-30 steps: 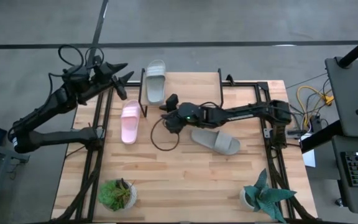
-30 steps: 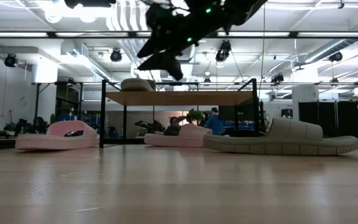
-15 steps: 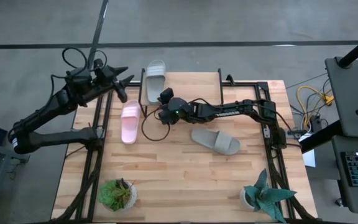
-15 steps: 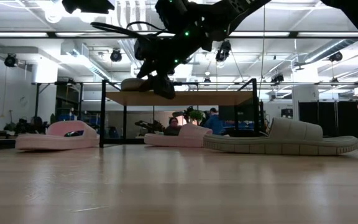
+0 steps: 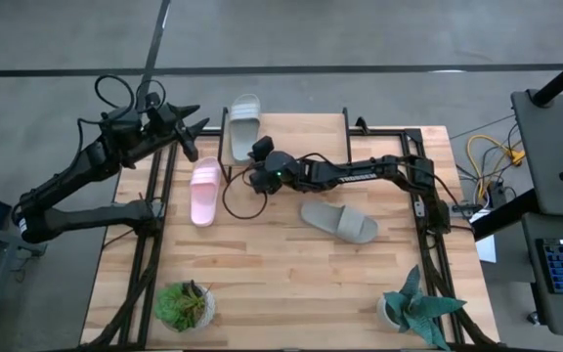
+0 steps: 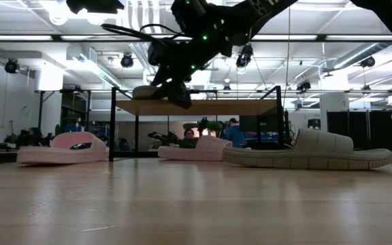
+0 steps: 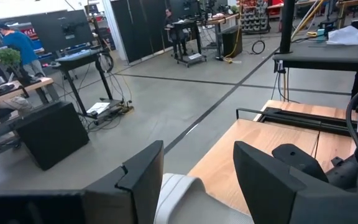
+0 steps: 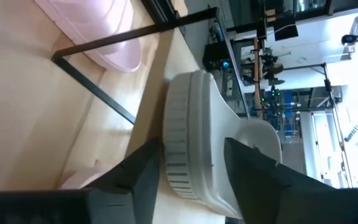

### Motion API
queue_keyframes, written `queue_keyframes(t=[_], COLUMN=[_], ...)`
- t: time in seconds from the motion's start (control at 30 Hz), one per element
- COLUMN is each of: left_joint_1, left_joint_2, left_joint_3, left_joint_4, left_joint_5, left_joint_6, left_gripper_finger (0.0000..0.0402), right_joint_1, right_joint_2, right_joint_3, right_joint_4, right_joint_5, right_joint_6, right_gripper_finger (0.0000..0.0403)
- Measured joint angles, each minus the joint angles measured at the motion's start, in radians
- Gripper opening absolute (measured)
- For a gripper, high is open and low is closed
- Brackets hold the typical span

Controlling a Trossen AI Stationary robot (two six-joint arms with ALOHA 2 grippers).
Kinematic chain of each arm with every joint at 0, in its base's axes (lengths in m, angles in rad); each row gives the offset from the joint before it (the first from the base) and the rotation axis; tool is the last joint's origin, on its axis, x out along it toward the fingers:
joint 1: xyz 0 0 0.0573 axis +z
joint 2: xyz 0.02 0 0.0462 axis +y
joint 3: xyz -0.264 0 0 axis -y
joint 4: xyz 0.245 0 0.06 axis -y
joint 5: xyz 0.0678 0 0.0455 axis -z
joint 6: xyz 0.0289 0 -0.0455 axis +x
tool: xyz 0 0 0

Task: Pick and place slides into the shelf
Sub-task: Put the top gray slipper on the shelf

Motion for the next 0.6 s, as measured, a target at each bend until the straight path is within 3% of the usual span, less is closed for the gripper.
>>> queue_keyframes(t=[0.33, 0.6], left_joint_1=[0.000, 0.000], left_joint_2=[0.008, 0.007], left_joint_3=[-0.001, -0.002], left_joint_4=[-0.001, -0.001], left_joint_5=[0.000, 0.000], left_joint_6=[0.000, 0.000], left_gripper_finger=[0.0180, 0.0180], right_joint_1=[0.000, 0.001], right_joint_2=[0.000, 0.001], right_joint_3=[0.000, -0.002], right_joint_4=[0.000, 0.034], right_joint_5=[0.000, 0.000], right_joint_6=[0.000, -0.019], right_gripper_finger=[0.0070, 0.0050])
